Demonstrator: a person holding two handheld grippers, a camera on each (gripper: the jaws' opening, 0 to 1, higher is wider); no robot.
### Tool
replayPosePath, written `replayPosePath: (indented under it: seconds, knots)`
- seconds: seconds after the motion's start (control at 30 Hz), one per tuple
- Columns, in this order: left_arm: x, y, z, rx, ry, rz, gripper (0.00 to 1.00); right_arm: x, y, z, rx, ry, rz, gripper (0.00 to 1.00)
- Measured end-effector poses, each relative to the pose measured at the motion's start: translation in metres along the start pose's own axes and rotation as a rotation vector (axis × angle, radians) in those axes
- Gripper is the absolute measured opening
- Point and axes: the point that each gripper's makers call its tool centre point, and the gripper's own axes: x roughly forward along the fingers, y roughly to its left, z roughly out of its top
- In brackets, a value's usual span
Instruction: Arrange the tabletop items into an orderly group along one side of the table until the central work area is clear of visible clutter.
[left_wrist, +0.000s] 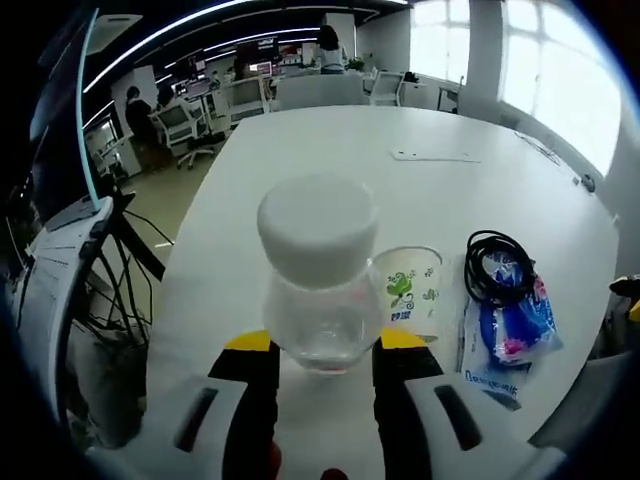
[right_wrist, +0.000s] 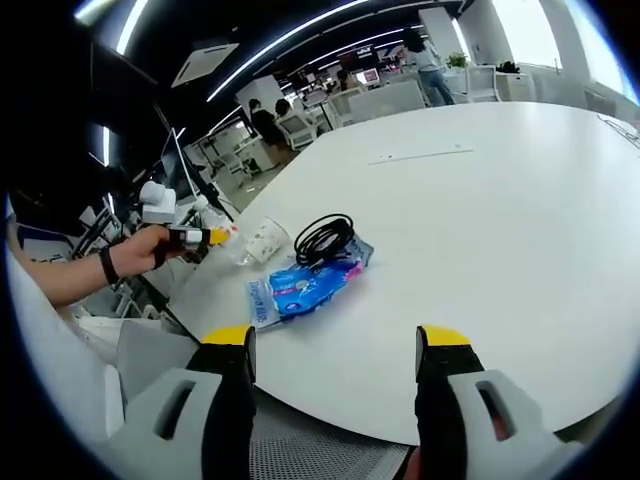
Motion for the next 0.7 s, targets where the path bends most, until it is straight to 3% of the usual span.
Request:
replayPosePath:
  seconds: [0.23,0.4,0.7]
  knots:
    - [0.0007,0.0005,-0.001,0.014,0.016,-0.027,0.36,-0.0027,-0.0013,-0.0017,0.002,-0.003,-0.005,0.64]
    - [0.0034,-0.0039,-0.0069,0.005,0.019,-0.086,0.45,-0.0027,-0.0018,-0.002,0.007,-0.003,-0.006,0.65]
    - [0.0027,0.0005,-0.0036,0.076,-0.001,-0.138,0.49,-0.0007,-0.0011,-0.001,-0.003,0.008,-0.004,0.65]
